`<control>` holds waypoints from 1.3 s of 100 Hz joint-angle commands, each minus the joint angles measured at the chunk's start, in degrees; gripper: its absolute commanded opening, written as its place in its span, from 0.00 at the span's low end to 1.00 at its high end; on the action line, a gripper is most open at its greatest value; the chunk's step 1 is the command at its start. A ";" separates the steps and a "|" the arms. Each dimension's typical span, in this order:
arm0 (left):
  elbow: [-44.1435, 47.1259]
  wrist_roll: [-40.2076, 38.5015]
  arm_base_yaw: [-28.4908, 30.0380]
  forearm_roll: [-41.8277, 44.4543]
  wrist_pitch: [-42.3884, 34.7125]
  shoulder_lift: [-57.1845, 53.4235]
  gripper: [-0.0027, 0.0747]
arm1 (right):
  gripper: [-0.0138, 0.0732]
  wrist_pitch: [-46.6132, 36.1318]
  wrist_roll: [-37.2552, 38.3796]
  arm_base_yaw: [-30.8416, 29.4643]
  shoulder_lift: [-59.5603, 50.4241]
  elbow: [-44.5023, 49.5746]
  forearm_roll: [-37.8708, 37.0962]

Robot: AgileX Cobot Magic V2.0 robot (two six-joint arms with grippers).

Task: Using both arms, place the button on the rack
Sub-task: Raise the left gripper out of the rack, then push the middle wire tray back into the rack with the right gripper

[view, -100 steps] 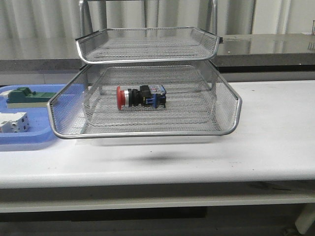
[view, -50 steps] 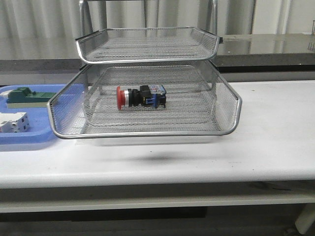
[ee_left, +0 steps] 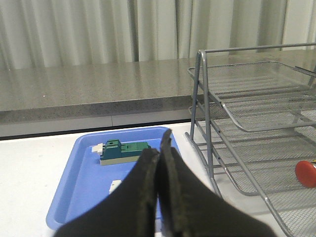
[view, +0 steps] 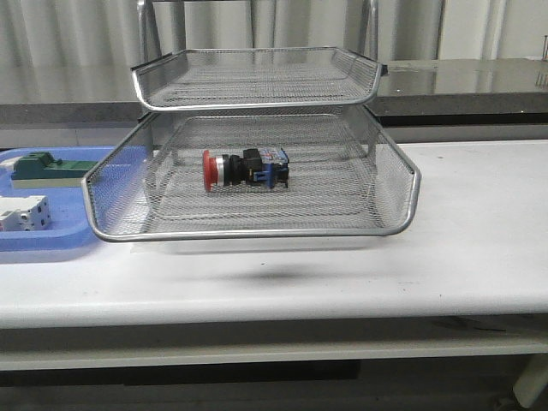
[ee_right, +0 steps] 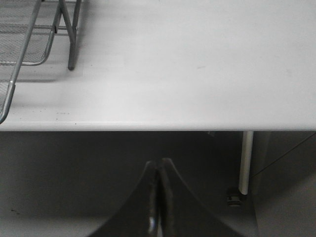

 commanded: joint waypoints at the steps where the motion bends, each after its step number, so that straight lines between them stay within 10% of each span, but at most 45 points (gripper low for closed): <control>1: -1.69 -0.50 0.20 -0.87 -4.63 0.44 0.01 | 0.08 -4.67 -0.21 -0.09 0.11 -1.49 -0.05; 32: -1.69 -0.50 0.20 -1.30 -4.63 0.44 0.01 | 0.08 -12.67 -1.97 -0.04 9.11 -1.49 10.09; 68: -1.69 -0.50 0.20 -1.30 -4.63 0.44 0.01 | 0.08 -18.63 -22.38 4.15 31.55 -1.49 33.93; 130: -1.69 -0.50 0.20 -1.30 -4.63 0.44 0.01 | 0.08 -27.25 -24.89 25.97 57.46 -11.55 32.05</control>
